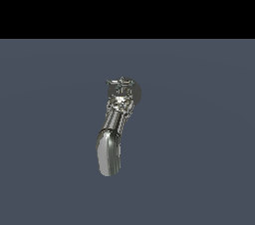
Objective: Turn on the faucet by rotating a designated handle.
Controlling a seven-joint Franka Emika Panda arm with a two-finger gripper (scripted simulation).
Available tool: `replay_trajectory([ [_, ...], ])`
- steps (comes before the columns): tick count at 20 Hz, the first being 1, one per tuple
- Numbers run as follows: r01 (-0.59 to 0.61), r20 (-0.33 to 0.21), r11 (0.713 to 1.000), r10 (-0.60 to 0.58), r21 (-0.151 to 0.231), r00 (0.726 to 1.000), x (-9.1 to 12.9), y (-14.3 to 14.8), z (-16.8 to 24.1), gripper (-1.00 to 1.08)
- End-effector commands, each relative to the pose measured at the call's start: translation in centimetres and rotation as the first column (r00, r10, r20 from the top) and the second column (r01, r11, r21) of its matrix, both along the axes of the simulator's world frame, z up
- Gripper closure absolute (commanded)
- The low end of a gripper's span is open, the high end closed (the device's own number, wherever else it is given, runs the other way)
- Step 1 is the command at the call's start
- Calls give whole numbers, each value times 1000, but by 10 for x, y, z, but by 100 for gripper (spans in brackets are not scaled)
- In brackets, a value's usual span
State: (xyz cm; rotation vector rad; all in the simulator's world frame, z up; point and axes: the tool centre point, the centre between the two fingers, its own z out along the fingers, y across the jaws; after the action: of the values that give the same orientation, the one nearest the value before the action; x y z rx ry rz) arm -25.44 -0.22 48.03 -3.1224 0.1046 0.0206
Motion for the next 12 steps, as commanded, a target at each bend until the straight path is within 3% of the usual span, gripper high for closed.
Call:
replay_trajectory([
  [1,5,-55,1000,-6,-4,998,4,-6,-25,18],
  [2,16,-86,1000,-17,-4,996,9,-7,-43,11],
  [3,64,-120,998,-62,19,991,14,-13,-63,4],
  [4,-13,-130,1000,10,-21,991,23,12,-80,-8],
  [5,35,-160,999,-35,-5,987,26,7,-100,-8],
  [7,83,-211,995,-91,-48,973,29,-2,-144,-4],
  [8,177,-203,984,-177,-22,963,38,-15,-152,-17],
  [9,173,-233,985,-169,-3,958,40,1,-173,-16],
  [10,265,-240,964,-257,1,936,43,-19,-186,-20],
  [12,251,-191,968,-251,-24,949,76,-11,-191,-46],
])
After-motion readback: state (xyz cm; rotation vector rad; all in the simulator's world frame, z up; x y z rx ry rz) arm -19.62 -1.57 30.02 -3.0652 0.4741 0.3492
